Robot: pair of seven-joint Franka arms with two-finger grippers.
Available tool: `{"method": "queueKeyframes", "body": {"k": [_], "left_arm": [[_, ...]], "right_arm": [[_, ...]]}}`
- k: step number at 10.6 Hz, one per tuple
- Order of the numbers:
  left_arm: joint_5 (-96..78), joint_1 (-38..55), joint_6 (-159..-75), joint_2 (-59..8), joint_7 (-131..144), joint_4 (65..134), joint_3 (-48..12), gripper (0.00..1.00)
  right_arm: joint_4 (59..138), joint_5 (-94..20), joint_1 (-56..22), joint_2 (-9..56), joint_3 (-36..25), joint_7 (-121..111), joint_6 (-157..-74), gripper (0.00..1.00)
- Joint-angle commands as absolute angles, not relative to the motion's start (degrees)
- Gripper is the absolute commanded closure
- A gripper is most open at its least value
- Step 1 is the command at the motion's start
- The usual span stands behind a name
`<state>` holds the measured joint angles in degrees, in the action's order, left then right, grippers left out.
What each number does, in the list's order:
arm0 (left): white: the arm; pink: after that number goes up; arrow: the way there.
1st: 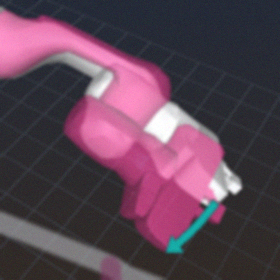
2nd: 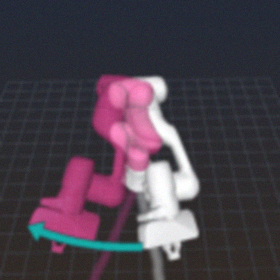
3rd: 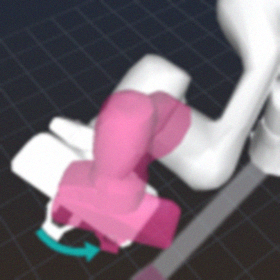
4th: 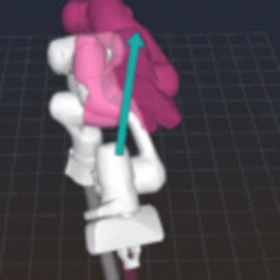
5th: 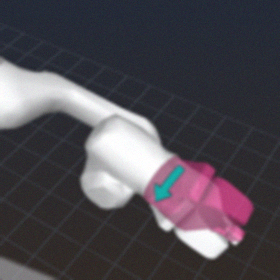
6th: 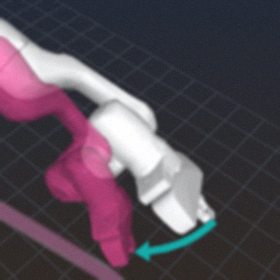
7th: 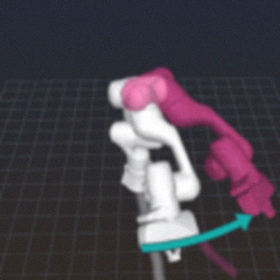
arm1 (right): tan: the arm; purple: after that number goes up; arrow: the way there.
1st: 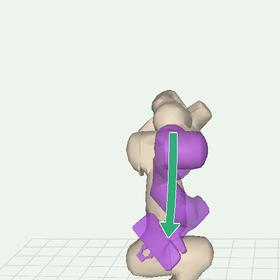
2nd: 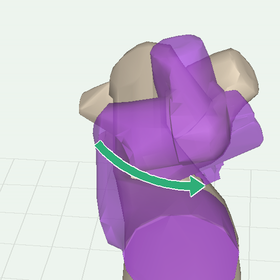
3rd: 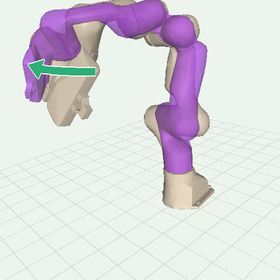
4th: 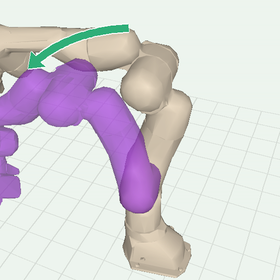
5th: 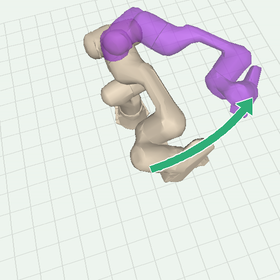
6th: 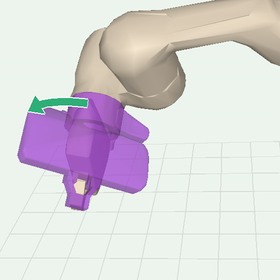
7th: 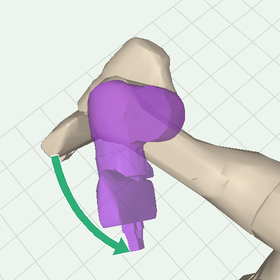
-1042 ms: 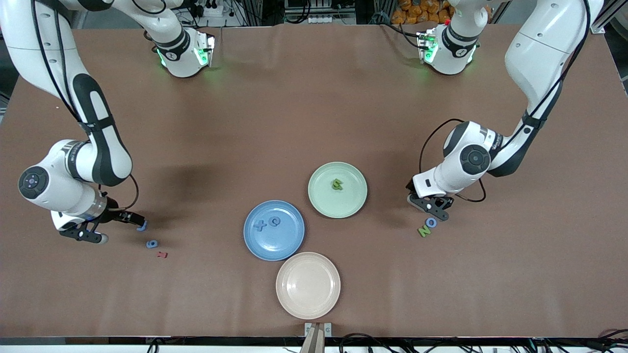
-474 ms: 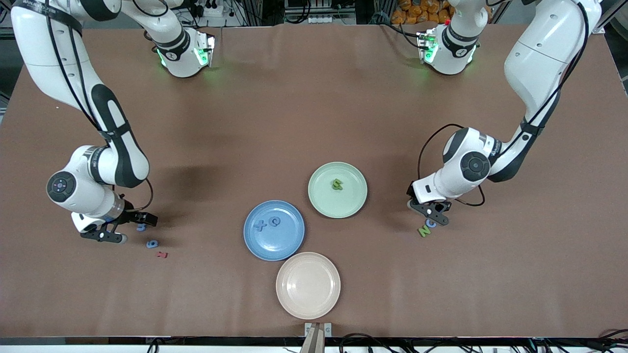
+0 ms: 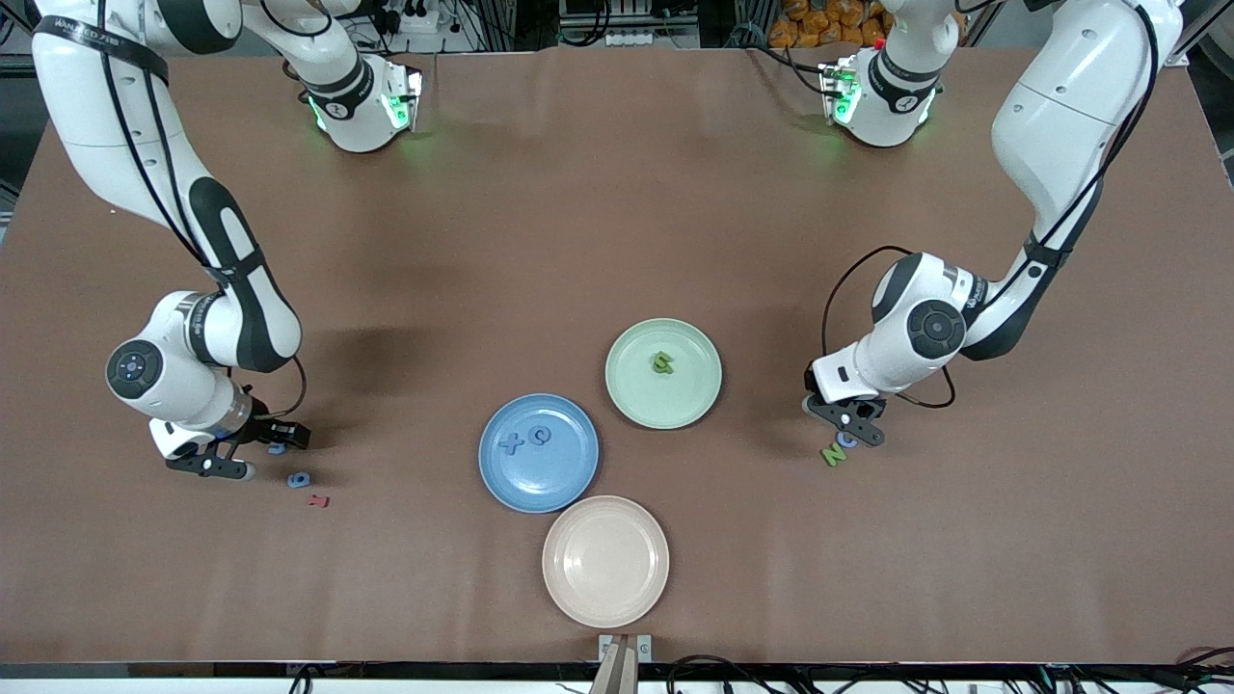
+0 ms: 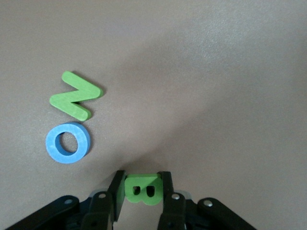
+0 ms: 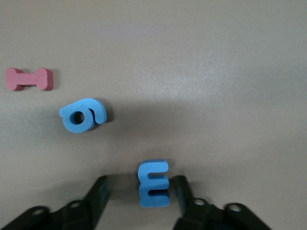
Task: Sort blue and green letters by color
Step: 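Grasp the blue E with the right gripper while the left grasps B, then drop the blue E on the blue plate while the left drops B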
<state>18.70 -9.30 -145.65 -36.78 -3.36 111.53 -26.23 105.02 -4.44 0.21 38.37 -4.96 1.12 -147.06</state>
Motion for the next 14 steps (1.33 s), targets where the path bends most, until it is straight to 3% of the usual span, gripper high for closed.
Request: {"method": "queueKeyframes", "body": {"k": [1,5,7,13,14], "left_arm": [[19.3,-7.3,-144.0,-36.5,-0.4,109.6,-26.5,1.0],[19.2,3.6,-133.6,-33.9,16.4,103.2,-26.7,1.0],[19.1,8.4,-132.8,-34.5,23.7,100.7,-26.7,1.0],[19.4,16.1,-132.8,-39.7,37.0,96.9,-26.2,1.0],[19.7,16.1,-132.8,-39.7,36.8,96.7,-26.1,0.01]], "right_arm": [[105.6,-4.0,0.7,38.2,-4.8,0.8,-147.7,0.93],[105.4,-4.6,-5.2,35.7,-5.1,5.5,-145.6,0.95],[102.8,-4.6,-9.7,35.1,-5.1,15.7,-142.2,0.95],[99.8,-4.9,-23.3,36.2,-5.3,39.4,-142.9,0.95],[99.8,-7.3,-24.3,36.4,-5.2,40.7,-142.9,0.95]]}}
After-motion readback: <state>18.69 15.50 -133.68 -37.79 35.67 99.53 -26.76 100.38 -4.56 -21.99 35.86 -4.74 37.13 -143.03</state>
